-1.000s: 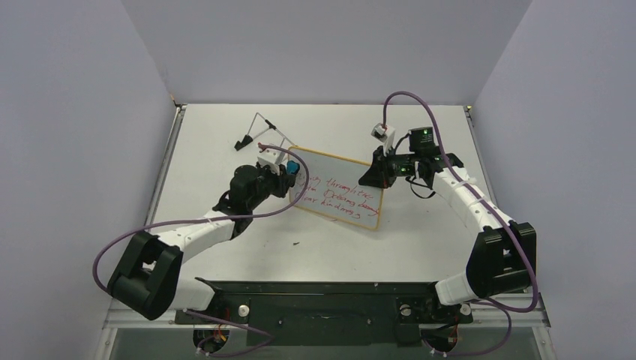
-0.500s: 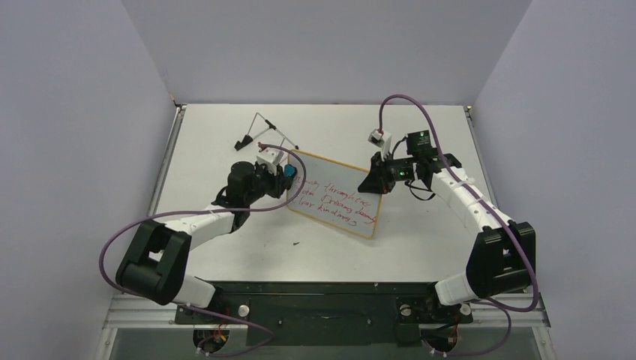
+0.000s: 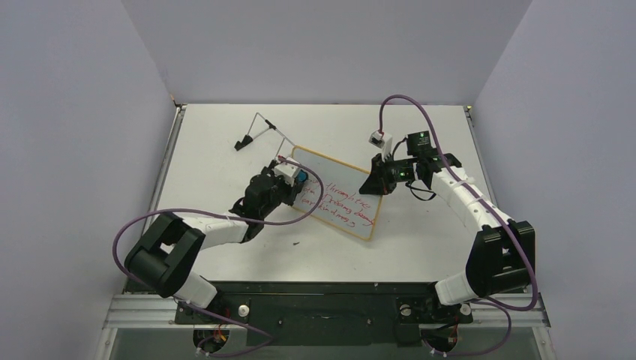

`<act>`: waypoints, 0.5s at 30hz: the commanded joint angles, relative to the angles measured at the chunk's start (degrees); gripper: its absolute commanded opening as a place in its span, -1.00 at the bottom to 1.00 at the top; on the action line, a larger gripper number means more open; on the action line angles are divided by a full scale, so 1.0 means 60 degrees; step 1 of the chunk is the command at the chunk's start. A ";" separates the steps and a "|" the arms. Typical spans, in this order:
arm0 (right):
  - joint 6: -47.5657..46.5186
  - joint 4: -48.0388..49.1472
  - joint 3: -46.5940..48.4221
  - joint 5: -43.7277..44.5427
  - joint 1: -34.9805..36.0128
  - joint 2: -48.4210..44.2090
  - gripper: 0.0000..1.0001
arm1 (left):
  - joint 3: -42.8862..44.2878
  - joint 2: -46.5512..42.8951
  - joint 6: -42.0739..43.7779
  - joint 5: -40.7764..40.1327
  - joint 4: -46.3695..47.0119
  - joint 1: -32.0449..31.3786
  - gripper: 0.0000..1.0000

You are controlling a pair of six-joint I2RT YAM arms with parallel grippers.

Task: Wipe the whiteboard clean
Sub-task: Erase the center of the board with the whiteboard.

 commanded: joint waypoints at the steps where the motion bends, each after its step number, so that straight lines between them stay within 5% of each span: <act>1: -0.0553 -0.0368 -0.0043 0.0238 0.0237 0.0119 -1.00 | -0.0747 -0.0065 -0.0199 -0.1301 0.1016 -0.0060 -1.00; 7: -0.0553 -0.0360 -0.0043 0.0232 0.0244 0.0134 -1.00 | -0.0634 -0.0193 -0.0896 -0.1400 0.0989 0.0855 -1.00; 15: -0.0593 -0.0361 -0.0062 0.0271 0.0258 0.0175 -1.00 | -0.0703 -0.0112 -0.0978 -0.0409 0.1211 0.0346 -1.00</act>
